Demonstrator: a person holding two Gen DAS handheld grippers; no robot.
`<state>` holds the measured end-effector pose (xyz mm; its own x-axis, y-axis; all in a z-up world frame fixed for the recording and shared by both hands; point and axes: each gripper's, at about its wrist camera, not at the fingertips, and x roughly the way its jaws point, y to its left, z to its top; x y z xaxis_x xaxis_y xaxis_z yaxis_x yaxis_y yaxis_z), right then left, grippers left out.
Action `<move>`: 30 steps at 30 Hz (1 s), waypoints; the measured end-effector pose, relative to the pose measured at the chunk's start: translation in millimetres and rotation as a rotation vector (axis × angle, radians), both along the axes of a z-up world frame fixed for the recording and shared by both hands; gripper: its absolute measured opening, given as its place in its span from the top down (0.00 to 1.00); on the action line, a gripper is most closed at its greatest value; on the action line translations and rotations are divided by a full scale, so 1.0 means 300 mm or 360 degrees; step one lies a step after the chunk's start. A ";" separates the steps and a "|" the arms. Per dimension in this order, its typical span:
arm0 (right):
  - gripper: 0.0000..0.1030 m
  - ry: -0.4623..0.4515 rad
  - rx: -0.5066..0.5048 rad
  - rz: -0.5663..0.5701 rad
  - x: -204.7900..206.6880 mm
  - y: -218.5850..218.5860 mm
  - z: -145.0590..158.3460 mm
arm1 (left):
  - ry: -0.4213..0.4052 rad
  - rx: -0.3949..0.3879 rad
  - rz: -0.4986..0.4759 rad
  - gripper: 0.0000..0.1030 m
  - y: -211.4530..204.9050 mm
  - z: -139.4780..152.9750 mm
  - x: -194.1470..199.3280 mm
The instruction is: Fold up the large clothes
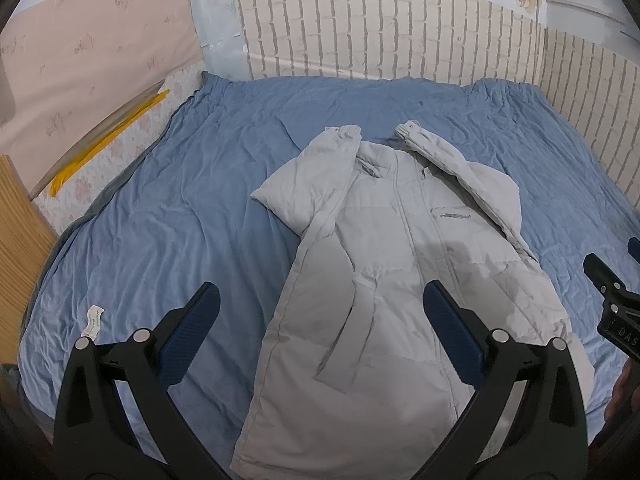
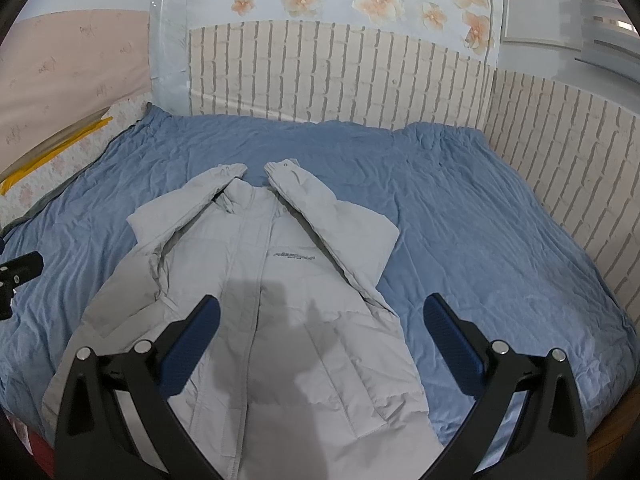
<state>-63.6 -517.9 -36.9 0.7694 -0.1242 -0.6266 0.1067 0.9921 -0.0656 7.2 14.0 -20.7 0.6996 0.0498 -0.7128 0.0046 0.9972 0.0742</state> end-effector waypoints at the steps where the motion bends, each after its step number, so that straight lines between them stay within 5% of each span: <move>1: 0.02 -0.0001 0.0000 -0.0001 0.001 0.004 0.004 | 0.0000 0.0000 0.0000 0.03 0.000 0.000 0.000; 23: 0.02 0.0013 -0.0001 -0.0032 0.004 0.001 -0.039 | 0.0029 -0.0003 0.0024 0.03 0.028 -0.025 0.020; 30: 0.02 -0.0012 0.0038 -0.0027 0.020 -0.012 -0.032 | 0.0090 -0.0088 -0.0058 0.03 0.045 -0.045 0.051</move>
<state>-57.7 -521.4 -46.7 0.7719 -0.1225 -0.6239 0.1242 0.9914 -0.0410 22.5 27.4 -34.4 0.6587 -0.0157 -0.7522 0.0437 0.9989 0.0174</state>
